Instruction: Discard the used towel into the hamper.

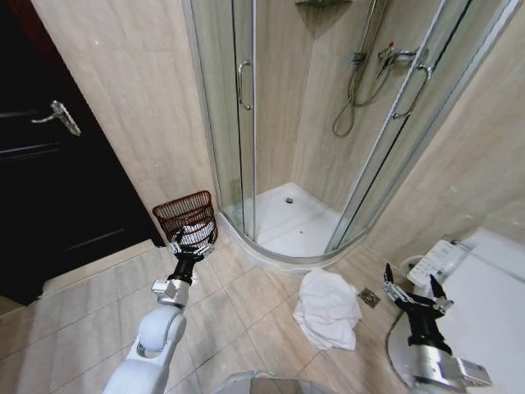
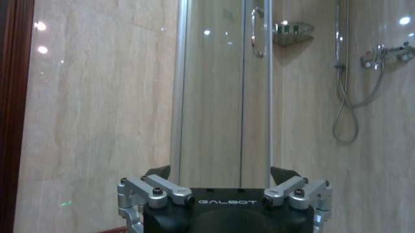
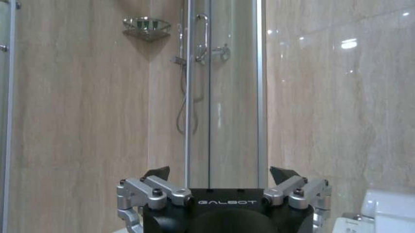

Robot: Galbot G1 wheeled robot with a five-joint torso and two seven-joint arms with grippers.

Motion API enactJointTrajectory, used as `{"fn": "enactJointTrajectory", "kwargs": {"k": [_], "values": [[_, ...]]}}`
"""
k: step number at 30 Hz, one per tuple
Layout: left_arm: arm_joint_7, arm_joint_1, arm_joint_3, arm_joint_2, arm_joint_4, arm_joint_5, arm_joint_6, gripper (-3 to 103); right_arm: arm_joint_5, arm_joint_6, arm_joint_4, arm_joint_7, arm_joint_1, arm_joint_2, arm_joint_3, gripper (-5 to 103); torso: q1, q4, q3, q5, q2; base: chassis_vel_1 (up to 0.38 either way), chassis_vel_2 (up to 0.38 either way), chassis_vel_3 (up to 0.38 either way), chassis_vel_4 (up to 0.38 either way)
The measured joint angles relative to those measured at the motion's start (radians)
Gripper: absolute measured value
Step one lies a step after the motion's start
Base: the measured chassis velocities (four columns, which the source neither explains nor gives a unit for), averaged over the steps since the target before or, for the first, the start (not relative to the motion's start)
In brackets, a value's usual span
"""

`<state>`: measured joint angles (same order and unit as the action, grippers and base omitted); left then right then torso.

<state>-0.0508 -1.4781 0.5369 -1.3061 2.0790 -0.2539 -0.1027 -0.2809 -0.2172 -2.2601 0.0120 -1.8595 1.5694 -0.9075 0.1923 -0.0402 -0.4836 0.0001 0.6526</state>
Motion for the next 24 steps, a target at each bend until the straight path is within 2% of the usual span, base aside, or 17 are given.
{"fn": "enactJointTrajectory", "kwargs": {"k": [15, 24], "values": [[-0.002, -0.014, -0.024, -0.017, 0.014, 0.045, 0.002, 100, -0.022, -0.026, 0.035, -0.002, 0.0, -0.022, -0.021, 100, 0.027, 0.0, -0.036, 0.0, 0.063, 0.0, 0.0, 0.0, 0.0], [-0.001, 0.017, -0.027, -0.014, 0.006, 0.044, 0.014, 100, -0.037, 0.004, 0.015, 0.0, 0.005, -0.026, -0.028, 100, 0.044, 0.0001, -0.059, -0.0002, 0.103, 0.0, 0.0, 0.0, 0.0]]}}
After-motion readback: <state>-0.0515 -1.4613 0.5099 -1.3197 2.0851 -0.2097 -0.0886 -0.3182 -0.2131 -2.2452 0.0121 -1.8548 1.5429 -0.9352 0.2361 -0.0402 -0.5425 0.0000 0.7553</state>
